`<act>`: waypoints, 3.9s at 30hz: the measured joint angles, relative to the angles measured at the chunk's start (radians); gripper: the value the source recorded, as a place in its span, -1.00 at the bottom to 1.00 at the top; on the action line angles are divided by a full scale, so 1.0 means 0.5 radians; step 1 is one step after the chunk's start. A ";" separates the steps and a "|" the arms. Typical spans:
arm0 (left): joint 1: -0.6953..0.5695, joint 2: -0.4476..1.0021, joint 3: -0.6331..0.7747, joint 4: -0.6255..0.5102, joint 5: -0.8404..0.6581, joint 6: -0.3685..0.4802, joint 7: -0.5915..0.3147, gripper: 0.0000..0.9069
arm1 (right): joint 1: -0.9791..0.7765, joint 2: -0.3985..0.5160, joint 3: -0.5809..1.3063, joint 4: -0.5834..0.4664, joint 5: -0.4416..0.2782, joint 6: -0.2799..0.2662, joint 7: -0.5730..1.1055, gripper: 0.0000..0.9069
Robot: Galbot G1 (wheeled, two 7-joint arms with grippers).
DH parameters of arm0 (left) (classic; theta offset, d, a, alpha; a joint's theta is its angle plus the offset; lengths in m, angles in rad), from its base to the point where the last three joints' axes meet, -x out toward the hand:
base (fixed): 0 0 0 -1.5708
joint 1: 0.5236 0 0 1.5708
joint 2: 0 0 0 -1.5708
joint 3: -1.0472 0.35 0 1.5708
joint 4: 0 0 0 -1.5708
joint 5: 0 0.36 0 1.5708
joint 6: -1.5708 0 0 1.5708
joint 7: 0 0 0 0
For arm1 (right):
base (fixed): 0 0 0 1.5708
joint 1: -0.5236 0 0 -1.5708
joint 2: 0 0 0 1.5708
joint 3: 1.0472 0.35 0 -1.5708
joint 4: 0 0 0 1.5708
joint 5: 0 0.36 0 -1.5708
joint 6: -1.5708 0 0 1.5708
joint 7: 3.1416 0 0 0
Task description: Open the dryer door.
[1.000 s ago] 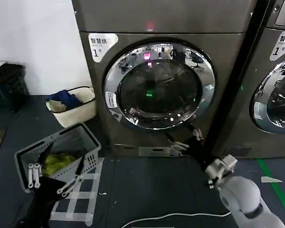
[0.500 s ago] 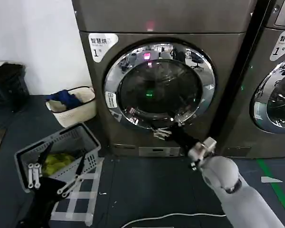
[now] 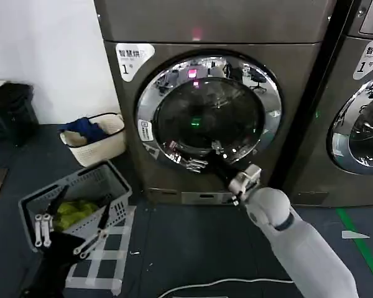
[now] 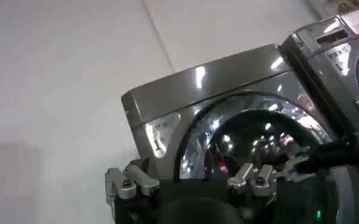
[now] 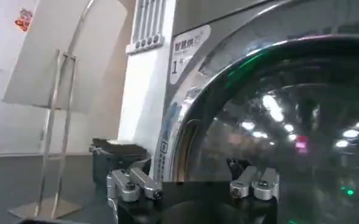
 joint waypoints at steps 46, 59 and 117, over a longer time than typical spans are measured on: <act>0.026 -0.019 -0.041 -0.033 -0.009 -0.018 0.008 1.00 | 0.447 0.464 -0.306 -0.605 -0.182 0.058 -0.016 1.00; 0.034 -0.019 -0.051 -0.036 -0.015 -0.020 0.008 1.00 | 0.529 0.550 -0.337 -0.797 -0.199 0.090 -0.058 1.00; -0.555 0.593 -0.184 0.488 -0.710 0.358 0.058 1.00 | 0.345 -0.186 -0.408 -0.122 0.555 0.245 -1.043 1.00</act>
